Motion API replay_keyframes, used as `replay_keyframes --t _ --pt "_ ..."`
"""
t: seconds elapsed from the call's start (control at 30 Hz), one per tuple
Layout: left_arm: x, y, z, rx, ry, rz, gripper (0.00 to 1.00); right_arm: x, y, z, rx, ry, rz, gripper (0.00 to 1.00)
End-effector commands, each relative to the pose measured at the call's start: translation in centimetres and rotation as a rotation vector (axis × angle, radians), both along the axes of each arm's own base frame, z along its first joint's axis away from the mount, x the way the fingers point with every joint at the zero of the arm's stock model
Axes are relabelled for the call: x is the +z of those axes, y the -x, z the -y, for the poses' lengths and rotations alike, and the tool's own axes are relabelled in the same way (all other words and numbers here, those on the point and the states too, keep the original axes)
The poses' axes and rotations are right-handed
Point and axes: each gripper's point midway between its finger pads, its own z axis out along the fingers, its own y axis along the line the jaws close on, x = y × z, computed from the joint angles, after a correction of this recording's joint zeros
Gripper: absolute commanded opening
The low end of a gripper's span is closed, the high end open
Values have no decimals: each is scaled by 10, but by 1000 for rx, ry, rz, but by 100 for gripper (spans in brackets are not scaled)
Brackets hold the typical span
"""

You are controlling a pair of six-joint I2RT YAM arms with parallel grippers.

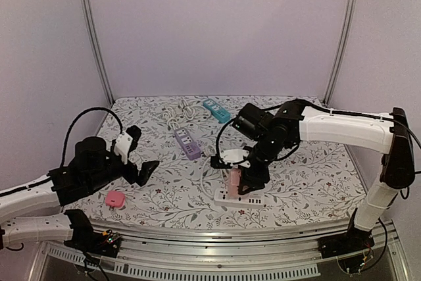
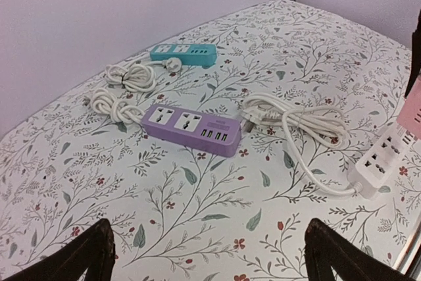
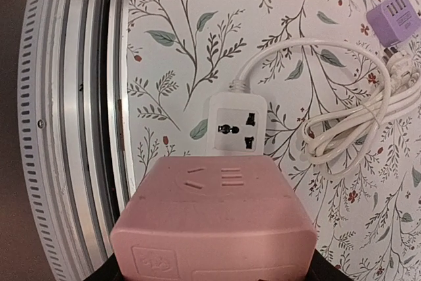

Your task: Insert the plug

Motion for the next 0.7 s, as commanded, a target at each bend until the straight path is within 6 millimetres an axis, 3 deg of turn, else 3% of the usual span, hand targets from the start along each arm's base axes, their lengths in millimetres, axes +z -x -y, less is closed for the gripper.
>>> replay_keyframes --t 0.0,0.23,0.67 --pt "-5 -9 -18 101 146 -60 100 -26 5 12 108 96 -37 0" --pt "-12 -8 -22 99 198 -89 100 -47 -6 11 101 152 -30 0" --pt "-9 -10 -23 95 207 -77 99 -55 -19 7 48 116 -47 0"
